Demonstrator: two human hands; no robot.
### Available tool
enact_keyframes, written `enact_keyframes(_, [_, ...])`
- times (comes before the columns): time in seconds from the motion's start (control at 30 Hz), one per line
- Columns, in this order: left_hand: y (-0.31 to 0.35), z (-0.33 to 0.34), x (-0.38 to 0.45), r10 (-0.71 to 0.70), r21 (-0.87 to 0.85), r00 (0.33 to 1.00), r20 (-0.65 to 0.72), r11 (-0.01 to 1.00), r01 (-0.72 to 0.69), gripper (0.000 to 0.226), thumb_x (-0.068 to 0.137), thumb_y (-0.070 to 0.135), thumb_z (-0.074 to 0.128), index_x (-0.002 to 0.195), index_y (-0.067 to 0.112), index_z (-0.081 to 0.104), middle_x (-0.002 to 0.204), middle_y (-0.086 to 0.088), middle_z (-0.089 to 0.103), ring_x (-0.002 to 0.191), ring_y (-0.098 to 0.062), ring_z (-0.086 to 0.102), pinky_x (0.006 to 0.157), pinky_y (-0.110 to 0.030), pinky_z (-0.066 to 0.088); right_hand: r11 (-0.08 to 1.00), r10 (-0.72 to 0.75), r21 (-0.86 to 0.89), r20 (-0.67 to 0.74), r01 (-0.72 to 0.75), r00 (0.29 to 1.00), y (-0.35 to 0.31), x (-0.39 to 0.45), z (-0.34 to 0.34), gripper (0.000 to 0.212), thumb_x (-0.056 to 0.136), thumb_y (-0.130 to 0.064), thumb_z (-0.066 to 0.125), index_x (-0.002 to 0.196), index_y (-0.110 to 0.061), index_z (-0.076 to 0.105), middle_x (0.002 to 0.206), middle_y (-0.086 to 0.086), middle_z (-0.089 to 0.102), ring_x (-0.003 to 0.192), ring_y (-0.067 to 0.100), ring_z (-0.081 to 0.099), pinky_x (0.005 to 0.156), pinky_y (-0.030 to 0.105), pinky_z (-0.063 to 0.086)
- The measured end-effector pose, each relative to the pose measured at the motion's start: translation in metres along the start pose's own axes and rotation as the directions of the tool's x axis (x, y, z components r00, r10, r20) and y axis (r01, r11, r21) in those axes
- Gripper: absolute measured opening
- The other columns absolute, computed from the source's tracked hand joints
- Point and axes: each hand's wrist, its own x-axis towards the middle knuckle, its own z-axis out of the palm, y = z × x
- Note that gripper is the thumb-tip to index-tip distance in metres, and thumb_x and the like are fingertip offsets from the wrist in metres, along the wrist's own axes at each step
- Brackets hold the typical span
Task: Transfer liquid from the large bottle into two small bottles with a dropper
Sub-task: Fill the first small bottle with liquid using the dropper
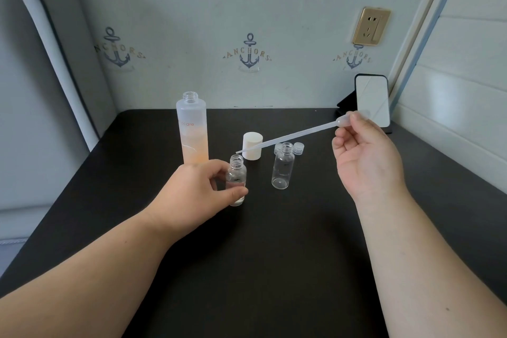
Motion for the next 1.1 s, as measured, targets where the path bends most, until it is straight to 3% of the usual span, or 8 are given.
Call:
enact_keyframes(0.17, [0.000,-0.002,-0.001,0.000,-0.037,1.000,-0.013,0.999,-0.001,0.028,0.075,0.064,0.073,0.095,0.044,0.069,0.082,0.035,0.064,0.073,-0.001,0.061,0.062,-0.012,0.047,0.998,0.043,0.049,-0.013,-0.042,0.999,0.000,0.000,-0.001,0.023,0.094,-0.012,0.066,0.074,-0.014,0.078,0.081,0.003,0.071,0.068,0.013,0.064,0.065,0.022,0.052])
enact_keyframes(0.3, [-0.001,-0.007,-0.001,-0.063,-0.258,0.938,-0.342,0.966,-0.030,0.032,0.084,0.063,0.061,0.097,0.036,0.069,0.088,0.016,0.070,0.081,-0.011,0.065,0.071,-0.027,0.054,0.996,0.049,0.074,-0.012,-0.048,0.999,0.000,-0.001,-0.001,0.022,0.095,-0.013,0.066,0.076,-0.012,0.077,0.082,0.003,0.071,0.069,0.013,0.064,0.065,0.022,0.052])
enact_keyframes(0.37, [-0.003,-0.010,0.001,-0.123,-0.261,0.849,-0.514,0.965,-0.018,0.030,0.083,0.059,0.060,0.101,0.035,0.060,0.092,0.014,0.063,0.082,-0.007,0.059,0.070,-0.023,0.048,0.995,0.050,0.082,-0.013,-0.049,0.999,0.000,-0.001,0.000,0.021,0.095,-0.012,0.066,0.077,-0.011,0.077,0.083,0.003,0.071,0.070,0.013,0.065,0.065,0.022,0.053])
enact_keyframes(0.43, [-0.009,-0.013,0.006,-0.188,-0.263,0.798,-0.573,0.964,0.039,0.040,0.083,0.053,0.067,0.114,0.034,0.052,0.104,0.013,0.056,0.090,-0.004,0.056,0.077,-0.022,0.047,0.995,0.054,0.081,-0.013,-0.053,0.998,0.000,-0.001,0.001,0.022,0.095,-0.013,0.066,0.076,-0.011,0.077,0.084,0.003,0.072,0.070,0.014,0.066,0.066,0.022,0.053])
enact_keyframes(0.57, [-0.022,-0.010,0.017,-0.314,-0.323,0.878,-0.362,0.925,0.198,0.075,0.087,0.046,0.074,0.149,0.028,0.037,0.129,0.015,0.055,0.116,-0.005,0.056,0.093,-0.028,0.049,0.995,0.061,0.076,-0.003,-0.060,0.998,0.001,-0.001,0.001,0.024,0.096,-0.014,0.066,0.076,-0.011,0.078,0.086,0.003,0.072,0.072,0.013,0.067,0.067,0.023,0.054])
enact_keyframes(0.73, [-0.026,-0.003,0.022,-0.324,-0.201,0.907,-0.269,0.940,0.276,0.034,0.091,0.052,0.067,0.115,0.043,0.044,0.093,0.024,0.057,0.083,0.002,0.058,0.063,-0.017,0.038,0.994,0.065,0.087,-0.002,-0.065,0.998,0.001,-0.001,0.001,0.018,0.095,-0.013,0.067,0.081,-0.009,0.076,0.087,0.004,0.073,0.074,0.013,0.068,0.069,0.023,0.055])
enact_keyframes(1.0, [-0.019,-0.006,0.017,-0.284,-0.226,0.915,-0.286,0.948,0.224,0.027,0.089,0.042,0.073,0.102,0.046,0.050,0.091,0.022,0.062,0.080,0.014,0.059,0.064,-0.015,0.040,0.994,0.059,0.096,-0.002,-0.058,0.998,0.001,-0.002,0.003,0.020,0.097,-0.013,0.065,0.081,-0.009,0.076,0.088,0.003,0.074,0.075,0.013,0.069,0.069,0.023,0.055])
enact_keyframes(1.1, [-0.017,-0.007,0.014,-0.250,-0.215,0.923,-0.292,0.958,0.191,0.025,0.089,0.039,0.074,0.098,0.048,0.053,0.090,0.020,0.065,0.082,0.003,0.064,0.067,-0.021,0.046,0.992,0.045,0.117,0.020,-0.047,0.999,0.000,-0.003,0.005,0.028,0.098,-0.014,0.064,0.075,-0.013,0.079,0.088,0.002,0.074,0.077,0.013,0.070,0.070,0.022,0.054])
